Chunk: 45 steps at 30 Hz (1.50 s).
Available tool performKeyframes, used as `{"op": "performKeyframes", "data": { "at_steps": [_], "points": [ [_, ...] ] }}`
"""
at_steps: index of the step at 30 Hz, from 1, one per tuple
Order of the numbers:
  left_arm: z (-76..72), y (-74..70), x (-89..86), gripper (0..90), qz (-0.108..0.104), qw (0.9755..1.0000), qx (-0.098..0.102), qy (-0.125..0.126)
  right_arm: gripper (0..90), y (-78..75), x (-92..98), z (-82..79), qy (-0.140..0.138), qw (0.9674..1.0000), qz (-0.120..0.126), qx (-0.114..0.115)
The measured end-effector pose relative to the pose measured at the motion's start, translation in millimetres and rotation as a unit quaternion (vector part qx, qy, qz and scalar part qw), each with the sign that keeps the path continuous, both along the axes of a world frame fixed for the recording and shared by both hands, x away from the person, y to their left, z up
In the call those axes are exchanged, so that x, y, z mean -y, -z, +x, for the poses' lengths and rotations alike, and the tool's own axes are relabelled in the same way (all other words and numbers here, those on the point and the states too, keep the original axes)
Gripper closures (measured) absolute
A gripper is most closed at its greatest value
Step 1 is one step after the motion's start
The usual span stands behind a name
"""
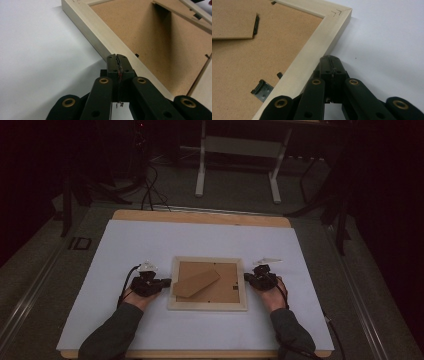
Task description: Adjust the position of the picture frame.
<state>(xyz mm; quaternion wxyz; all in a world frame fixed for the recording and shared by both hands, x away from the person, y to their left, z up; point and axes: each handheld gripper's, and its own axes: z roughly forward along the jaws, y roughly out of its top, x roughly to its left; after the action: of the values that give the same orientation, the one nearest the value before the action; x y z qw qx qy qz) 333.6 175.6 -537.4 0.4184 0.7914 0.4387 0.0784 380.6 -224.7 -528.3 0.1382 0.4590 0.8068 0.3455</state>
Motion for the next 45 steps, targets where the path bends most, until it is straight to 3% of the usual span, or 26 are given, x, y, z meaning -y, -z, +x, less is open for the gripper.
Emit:
{"op": "performKeyframes", "data": {
  "at_steps": [2, 5, 11, 26, 45],
  "points": [
    [-1.4, -0.1, 0.3, 90.0, 0.003, 1.0, -0.001, 0.001, 89.7, -0.2, 0.1, -1.4, -0.003, 1.0, -0.001, 0.001],
    [-13.8, 2.0, -0.4, 90.0, 0.017, 0.9997, -0.006, 0.015, 89.5, -0.4, 5.3, -21.9, -0.031, 0.9995, -0.005, 0.0],
    [-20.9, 3.6, -0.3, 90.0, 0.011, 0.9999, -0.008, 0.008, 89.8, 0.8, 8.0, -46.6, -0.029, 0.9996, 0.007, -0.003],
    [-5.9, 3.1, 5.0, 90.0, 0.01, 0.9997, -0.012, -0.019, 90.0, 0.1, 3.9, -38.7, 0.006, 0.9999, 0.007, -0.004],
    [7.4, 1.9, 11.4, 90.0, 0.013, 0.9989, -0.013, -0.043, 90.0, 0.8, 5.2, -21.8, 0.017, 0.9998, 0.013, -0.003]
  ]
}}
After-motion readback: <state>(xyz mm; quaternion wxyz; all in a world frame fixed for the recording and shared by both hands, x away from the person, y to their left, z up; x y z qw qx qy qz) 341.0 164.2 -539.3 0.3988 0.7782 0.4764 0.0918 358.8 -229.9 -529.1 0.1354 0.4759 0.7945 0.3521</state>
